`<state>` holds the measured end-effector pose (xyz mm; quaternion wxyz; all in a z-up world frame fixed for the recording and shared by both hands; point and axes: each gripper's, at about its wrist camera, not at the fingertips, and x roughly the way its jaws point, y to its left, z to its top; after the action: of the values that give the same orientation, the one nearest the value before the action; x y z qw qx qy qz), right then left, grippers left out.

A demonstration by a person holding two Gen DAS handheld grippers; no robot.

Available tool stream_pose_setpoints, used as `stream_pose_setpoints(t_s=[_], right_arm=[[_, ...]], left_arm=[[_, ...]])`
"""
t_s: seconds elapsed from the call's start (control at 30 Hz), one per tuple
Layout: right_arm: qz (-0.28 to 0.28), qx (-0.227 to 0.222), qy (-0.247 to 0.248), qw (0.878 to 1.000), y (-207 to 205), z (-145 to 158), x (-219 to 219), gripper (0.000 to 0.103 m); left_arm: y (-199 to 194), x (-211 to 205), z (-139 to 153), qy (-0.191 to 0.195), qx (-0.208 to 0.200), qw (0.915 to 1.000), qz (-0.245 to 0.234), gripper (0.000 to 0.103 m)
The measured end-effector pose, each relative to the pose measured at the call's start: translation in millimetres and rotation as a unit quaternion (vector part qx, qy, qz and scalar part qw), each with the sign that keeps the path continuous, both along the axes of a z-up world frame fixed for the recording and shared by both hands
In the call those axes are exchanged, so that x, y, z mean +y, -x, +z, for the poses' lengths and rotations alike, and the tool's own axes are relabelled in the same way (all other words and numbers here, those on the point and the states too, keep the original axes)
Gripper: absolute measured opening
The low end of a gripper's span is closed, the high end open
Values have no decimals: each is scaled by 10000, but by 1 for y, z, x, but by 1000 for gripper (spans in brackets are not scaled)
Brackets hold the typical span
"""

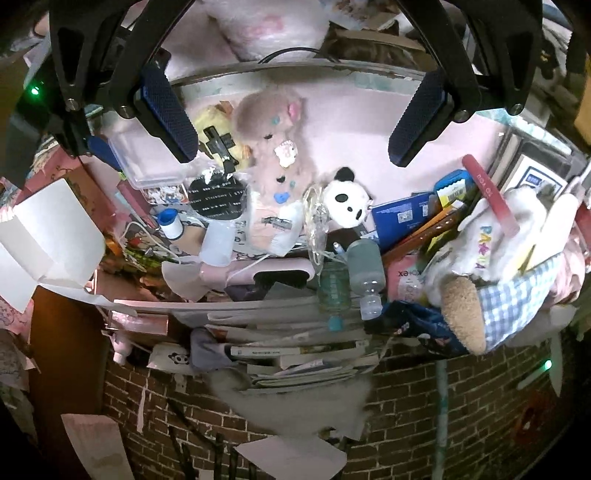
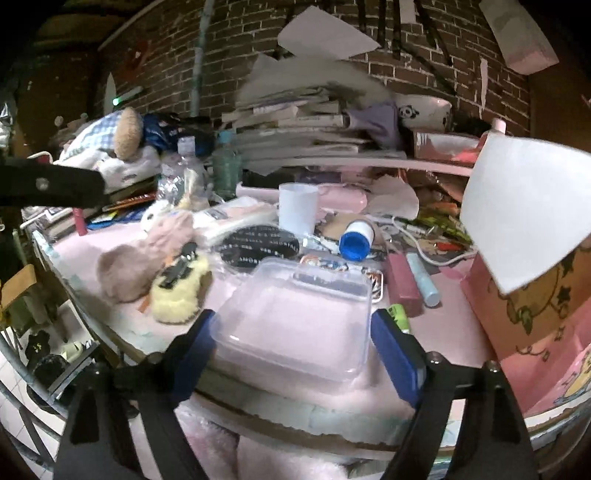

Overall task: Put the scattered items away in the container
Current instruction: 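Grasp the clear plastic container with the right tool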

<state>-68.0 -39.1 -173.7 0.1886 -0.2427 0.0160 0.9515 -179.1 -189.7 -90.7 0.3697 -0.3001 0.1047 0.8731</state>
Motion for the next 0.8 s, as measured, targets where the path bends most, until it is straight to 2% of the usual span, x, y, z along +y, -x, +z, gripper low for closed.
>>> stream_pose_setpoints(t_s=[0.4, 0.6, 0.73, 0.8], right_arm=[[-281, 16, -158, 9995, 16, -3, 2, 84], [-219, 271, -118, 9993, 7, -3, 9, 74], [-120, 285, -458, 9985, 1, 1, 3, 74], [-30, 282, -476, 9985, 0, 5, 2, 74]], left_arm=[[-1, 5, -10, -118, -135, 9998, -44, 103], [-3, 4, -10, -121, -66, 9999, -82, 103], [-2, 4, -13, -67, -122, 9999, -45, 103], [0, 3, -18, -36, -181, 9998, -22, 103]])
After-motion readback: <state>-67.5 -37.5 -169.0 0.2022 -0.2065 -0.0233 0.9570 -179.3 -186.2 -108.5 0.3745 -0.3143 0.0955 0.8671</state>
